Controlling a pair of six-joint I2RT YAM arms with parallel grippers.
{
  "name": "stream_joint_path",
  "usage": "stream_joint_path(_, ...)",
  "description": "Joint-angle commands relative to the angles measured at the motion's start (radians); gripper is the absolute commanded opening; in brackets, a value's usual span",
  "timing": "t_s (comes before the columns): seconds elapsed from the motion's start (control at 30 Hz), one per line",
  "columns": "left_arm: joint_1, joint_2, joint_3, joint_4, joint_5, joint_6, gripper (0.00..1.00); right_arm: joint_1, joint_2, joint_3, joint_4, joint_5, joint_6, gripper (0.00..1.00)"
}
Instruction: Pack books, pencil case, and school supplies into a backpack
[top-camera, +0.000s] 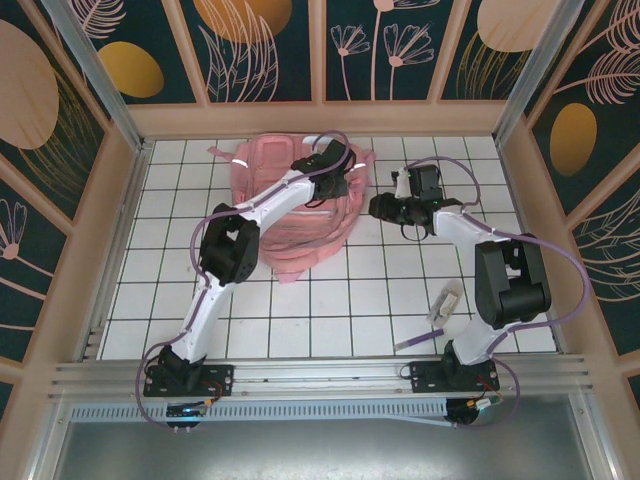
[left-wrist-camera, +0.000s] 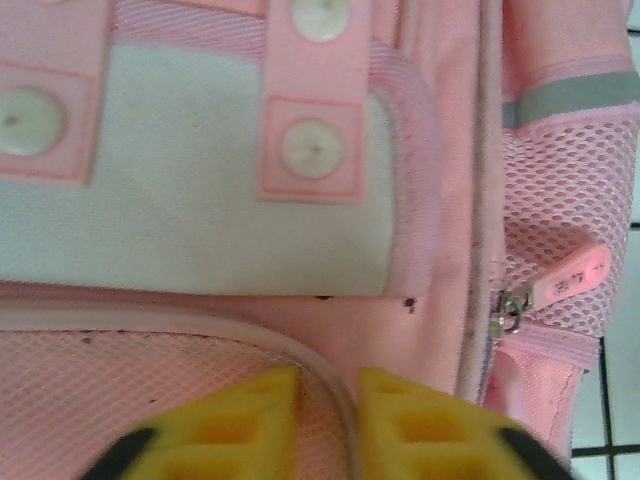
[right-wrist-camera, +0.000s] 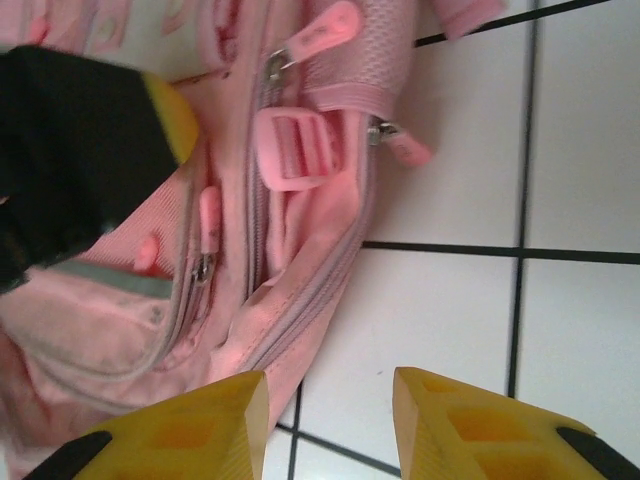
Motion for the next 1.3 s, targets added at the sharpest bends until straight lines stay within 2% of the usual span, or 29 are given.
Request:
stream_joint_path(0.0, 0.015, -0.031, -0.013, -0.161, -0.042, 0.032, 0.06, 0.023, -0.021, -0.004, 0.047, -0.168, -0.117, 0.38)
stream_joint_path(0.07, 0.016, -0.059, -0.01, -0.181, -0.044, 0.04, 0.01, 0.035, -0.011, 0.002, 0.076, -0.226, -0.161, 0.4)
stream_joint_path(0.13, 0.02, -0.09, -0.007, -0.203, -0.043, 0.044, 0.0, 0.046, 0.006, 0.015, 0.107, -0.244, -0.221, 0.42)
stream_joint_path(0.23, 0.027, -0.13, -0.009, -0.252, -0.032, 0.045, 0.0, 0.065, 0.017, -0.011, 0.191, -0.372, -0.517, 0.44)
stream_joint_path(0.4, 0.047, -0.175, -0.03, -0.325, -0.002, 0.058, 0.0, 0.076, 0.05, -0.078, 0.343, -0.368, -1.015, 0.46)
stream_joint_path(0.47, 0.056, -0.2, -0.064, -0.325, 0.008, 0.046, 0.0, 0.075, 0.091, -0.06, 0.381, -0.358, -1.092, 0.46)
stream_joint_path(0.5, 0.059, -0.21, -0.075, -0.315, 0.039, 0.03, 0.1, 0.067, 0.109, -0.046, 0.403, -0.354, -1.095, 0.45)
stream_joint_path(0.53, 0.059, -0.215, -0.08, -0.3, 0.077, 0.017, 0.4, 0.061, 0.119, -0.042, 0.429, -0.355, -1.087, 0.45)
stream_joint_path(0.57, 0.059, -0.212, -0.073, -0.283, 0.124, 0.0, 0.62, 0.051, 0.12, -0.046, 0.472, -0.362, -1.062, 0.45)
stream_joint_path(0.6, 0.059, -0.201, -0.058, -0.275, 0.156, -0.029, 0.68, 0.036, 0.113, -0.067, 0.537, -0.368, -1.018, 0.45)
stream_joint_path(0.63, 0.056, -0.188, -0.042, -0.269, 0.171, -0.051, 0.7, 0.023, 0.105, -0.095, 0.623, -0.36, -0.971, 0.46)
stream_joint_path(0.7, 0.044, -0.145, 0.004, -0.277, 0.148, -0.077, 0.76, -0.005, 0.085, -0.189, 0.853, -0.287, -0.835, 0.46)
stream_joint_path(0.83, 0.016, -0.029, 0.171, -0.39, 0.069, -0.117, 0.78, -0.073, 0.072, -0.328, 1.24, -0.27, -0.578, 0.46)
stream_joint_path(0.93, 0.003, 0.046, 0.265, -0.418, 0.015, -0.127, 0.78, -0.094, 0.084, -0.376, 1.406, -0.279, -0.491, 0.45)
stream_joint_path(1.07, 0.002, 0.133, 0.337, -0.509, -0.074, -0.189, 0.72, -0.096, 0.082, -0.394, 1.462, -0.287, -0.474, 0.44)
stream_joint_path(1.2, 0.002, 0.165, 0.261, -0.497, -0.125, -0.197, 0.72, -0.097, 0.052, -0.396, 1.437, -0.287, -0.507, 0.44)
stream_joint_path(1.23, 0.002, 0.175, 0.251, -0.493, -0.15, -0.191, 0.68, -0.097, 0.046, -0.394, 1.423, -0.287, -0.516, 0.44)
stream_joint_path(1.27, 0.002, 0.185, 0.258, -0.507, -0.17, -0.194, 0.58, -0.096, 0.043, -0.393, 1.409, -0.289, -0.525, 0.44)
